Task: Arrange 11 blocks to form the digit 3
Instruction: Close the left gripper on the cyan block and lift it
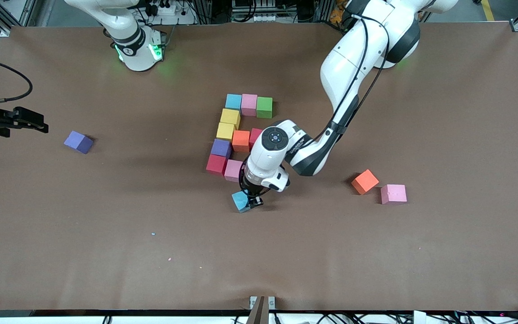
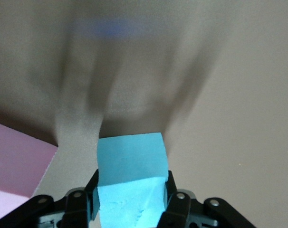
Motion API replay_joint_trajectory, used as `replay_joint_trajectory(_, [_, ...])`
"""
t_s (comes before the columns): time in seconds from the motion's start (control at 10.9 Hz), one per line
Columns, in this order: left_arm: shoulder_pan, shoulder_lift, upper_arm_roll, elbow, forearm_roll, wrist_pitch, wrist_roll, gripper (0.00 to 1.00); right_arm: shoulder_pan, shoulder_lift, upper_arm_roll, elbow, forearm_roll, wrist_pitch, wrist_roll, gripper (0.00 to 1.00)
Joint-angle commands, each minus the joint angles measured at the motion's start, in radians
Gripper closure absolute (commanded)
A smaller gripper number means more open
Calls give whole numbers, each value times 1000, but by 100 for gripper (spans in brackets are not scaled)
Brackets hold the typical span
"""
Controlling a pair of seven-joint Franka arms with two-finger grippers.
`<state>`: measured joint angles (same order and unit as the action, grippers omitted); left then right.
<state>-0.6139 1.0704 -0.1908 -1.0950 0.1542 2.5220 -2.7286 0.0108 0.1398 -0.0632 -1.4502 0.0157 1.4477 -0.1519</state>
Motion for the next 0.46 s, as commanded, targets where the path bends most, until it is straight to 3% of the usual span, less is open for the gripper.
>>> replay_joint_trajectory(0.0, [2, -27, 8, -16, -5, -2, -39, 100, 6, 4, -3, 19, 4, -17, 2, 0])
replay_joint_trajectory(0.37, [14, -64, -4, -42, -4, -41, 73, 100, 5, 4, -3, 19, 6, -15, 2, 0])
